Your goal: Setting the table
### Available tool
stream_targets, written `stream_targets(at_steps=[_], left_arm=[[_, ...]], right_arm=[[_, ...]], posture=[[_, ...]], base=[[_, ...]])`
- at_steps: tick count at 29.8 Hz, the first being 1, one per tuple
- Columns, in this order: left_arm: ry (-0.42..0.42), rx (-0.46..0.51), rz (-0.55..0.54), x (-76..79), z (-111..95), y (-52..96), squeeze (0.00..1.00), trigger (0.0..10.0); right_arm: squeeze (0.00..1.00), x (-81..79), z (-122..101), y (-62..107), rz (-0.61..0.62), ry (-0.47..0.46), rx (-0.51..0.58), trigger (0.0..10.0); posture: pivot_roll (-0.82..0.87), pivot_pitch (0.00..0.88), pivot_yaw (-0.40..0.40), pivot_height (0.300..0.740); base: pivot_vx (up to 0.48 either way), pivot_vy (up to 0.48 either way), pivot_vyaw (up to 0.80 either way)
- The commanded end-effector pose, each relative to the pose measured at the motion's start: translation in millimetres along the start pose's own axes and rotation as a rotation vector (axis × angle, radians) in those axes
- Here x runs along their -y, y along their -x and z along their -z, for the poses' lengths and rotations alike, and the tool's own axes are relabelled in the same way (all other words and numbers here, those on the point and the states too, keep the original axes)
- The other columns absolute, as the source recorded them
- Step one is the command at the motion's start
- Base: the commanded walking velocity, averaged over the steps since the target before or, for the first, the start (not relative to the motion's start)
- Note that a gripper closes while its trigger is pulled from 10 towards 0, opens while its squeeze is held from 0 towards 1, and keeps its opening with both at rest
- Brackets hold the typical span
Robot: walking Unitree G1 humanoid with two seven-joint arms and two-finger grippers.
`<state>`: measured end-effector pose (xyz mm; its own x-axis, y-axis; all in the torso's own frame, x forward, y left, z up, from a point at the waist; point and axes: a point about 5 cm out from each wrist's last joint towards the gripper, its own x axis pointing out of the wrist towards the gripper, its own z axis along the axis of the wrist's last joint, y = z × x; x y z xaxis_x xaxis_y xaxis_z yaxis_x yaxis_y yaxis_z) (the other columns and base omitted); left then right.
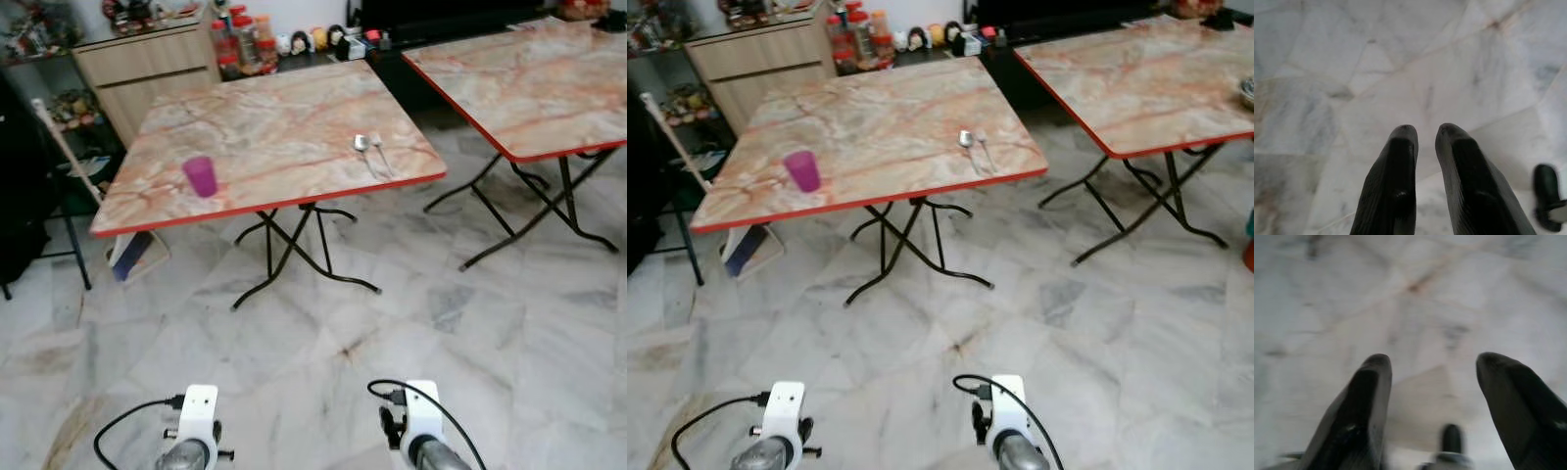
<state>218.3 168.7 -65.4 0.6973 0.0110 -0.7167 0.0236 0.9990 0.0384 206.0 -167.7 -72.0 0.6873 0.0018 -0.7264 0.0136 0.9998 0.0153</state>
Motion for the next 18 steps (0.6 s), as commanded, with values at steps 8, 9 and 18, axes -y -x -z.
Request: stream_targets(at_steps=[8,9,18], left_arm=[[-0.010,-0.011,-0.036,-12.5,3.0,1.4,0.00,10.0],[-0.009,-0.011,-0.036,-12.2,2.8,1.3,0.00,10.0],[-0.003,-0.001,-0.027,-8.6,-0.5,0.3,0.00,10.0]], right_arm=[[0.00,-14.3,-3.2,-1.5,-0.041,0.012,0.011,10.0],[0.00,-13.6,-3.2,-1.4,-0.039,0.009,0.011,10.0],[0.00,-8.7,-0.6,-0.7,-0.026,-0.004,0.000,10.0]], posture=[[-0.02,0.000,0.107,0.740],[-0.03,0.000,0.106,0.740],[-0.03,0.000,0.096,0.740]], base=[[0.317,0.000,0.29],[0.319,0.000,0.80],[0.317,0.000,0.21]])
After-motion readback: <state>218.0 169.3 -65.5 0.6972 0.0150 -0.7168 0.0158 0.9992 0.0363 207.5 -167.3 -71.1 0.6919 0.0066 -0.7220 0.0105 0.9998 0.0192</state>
